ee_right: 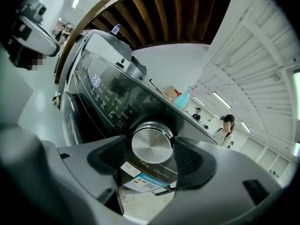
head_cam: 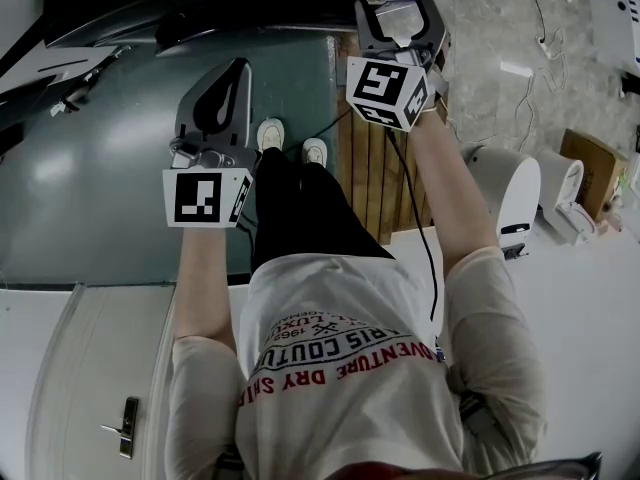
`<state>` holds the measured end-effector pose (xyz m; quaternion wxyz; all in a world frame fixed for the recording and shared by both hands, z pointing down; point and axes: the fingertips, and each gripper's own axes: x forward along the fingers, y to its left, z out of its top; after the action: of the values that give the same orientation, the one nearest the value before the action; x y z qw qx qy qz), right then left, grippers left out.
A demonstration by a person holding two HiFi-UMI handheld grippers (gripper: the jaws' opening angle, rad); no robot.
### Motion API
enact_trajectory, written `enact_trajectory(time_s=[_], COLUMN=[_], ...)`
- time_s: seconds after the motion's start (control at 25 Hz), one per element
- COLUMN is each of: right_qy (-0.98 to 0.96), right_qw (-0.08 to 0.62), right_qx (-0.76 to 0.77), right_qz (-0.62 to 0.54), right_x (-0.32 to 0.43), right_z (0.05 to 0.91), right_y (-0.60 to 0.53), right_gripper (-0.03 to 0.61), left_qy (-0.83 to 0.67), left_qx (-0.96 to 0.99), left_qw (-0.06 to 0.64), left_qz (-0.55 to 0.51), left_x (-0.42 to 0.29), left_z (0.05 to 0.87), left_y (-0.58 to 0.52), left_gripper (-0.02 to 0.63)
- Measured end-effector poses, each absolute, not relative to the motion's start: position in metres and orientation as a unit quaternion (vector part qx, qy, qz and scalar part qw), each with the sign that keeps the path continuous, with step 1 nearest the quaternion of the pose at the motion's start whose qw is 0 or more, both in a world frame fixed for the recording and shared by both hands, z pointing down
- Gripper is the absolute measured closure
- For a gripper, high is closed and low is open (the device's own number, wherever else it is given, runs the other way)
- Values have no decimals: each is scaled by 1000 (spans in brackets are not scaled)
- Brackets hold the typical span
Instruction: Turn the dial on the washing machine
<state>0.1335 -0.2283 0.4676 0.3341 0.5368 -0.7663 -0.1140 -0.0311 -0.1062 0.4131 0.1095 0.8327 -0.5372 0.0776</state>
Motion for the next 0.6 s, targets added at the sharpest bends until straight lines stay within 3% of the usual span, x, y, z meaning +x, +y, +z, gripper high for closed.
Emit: enact_trajectory(time_s=[0.12,0.32,0.6], right_qy=[-757,-760,-768], right_qw=[331,323,271], right_qx=[550,553,580], right_qz=[-122,-111,-5], right_x=[136,136,138], right_z=[466,465,463], right_y=[-230,-229,-232], right_gripper=[284,287,287], left_qy=[-537,-535,-533], left_qx=[832,833,835], left_qw=[114,116,111], left_qz=[78,79,79], left_x=[-32,-31,-30], left_z=[416,419,416], left_y=[-106,-107,-111], left_gripper=[597,597,597])
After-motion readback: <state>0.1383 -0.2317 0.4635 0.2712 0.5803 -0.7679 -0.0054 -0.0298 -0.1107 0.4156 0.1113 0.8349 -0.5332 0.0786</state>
